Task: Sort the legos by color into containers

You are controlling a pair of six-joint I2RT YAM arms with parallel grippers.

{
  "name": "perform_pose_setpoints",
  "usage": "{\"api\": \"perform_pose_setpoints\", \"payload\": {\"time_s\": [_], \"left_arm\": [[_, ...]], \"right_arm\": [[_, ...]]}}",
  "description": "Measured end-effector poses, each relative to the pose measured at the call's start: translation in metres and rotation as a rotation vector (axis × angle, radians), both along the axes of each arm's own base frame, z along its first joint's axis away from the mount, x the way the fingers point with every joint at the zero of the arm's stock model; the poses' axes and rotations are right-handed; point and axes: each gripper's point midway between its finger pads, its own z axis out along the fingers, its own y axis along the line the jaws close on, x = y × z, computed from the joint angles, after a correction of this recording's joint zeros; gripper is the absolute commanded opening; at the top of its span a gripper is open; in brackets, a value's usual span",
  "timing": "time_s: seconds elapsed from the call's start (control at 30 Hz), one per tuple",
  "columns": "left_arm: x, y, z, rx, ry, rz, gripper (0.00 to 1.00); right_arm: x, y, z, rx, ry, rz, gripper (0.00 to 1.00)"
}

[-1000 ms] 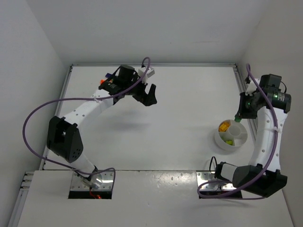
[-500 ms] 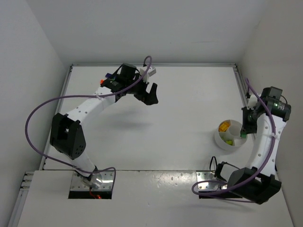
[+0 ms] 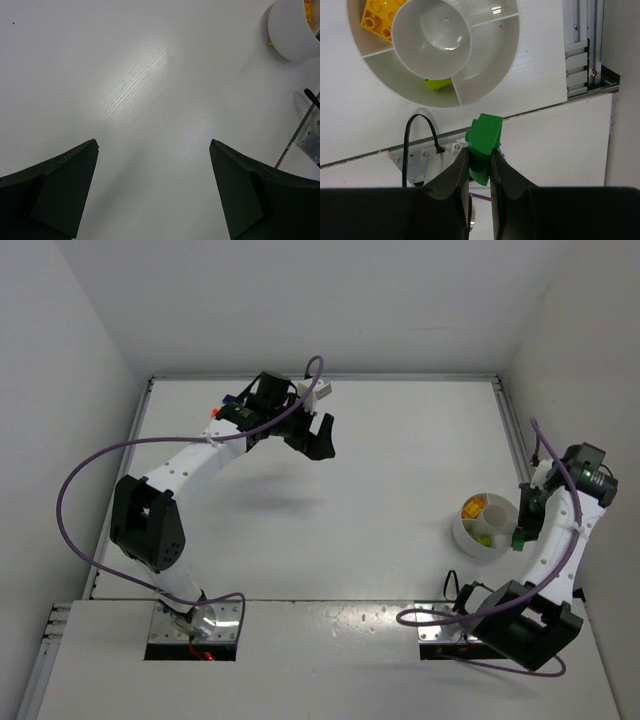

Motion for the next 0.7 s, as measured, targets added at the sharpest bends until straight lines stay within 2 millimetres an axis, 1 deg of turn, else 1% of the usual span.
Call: {"api": "perform_pose_setpoints", "payload": {"time_s": [0.23, 0.57, 0.7], "left_arm": [[0.0, 0.0, 0.0, 0.002, -0.002, -0.002, 1.0], [0.001, -0.002, -0.011, 0.011, 0.025, -0.007, 1.0], [0.001, -0.002, -0.012, 0.011, 0.028, -0.008, 1.0]], "right_arm": [[0.003, -0.013, -0.008, 0.058, -0.03, -0.075, 0.0], [0.01, -0.011, -0.009, 0.155, -0.106, -0.082, 0.0], [0.012, -0.012, -0.014, 0.195, -0.108, -0.084, 0.0]]}}
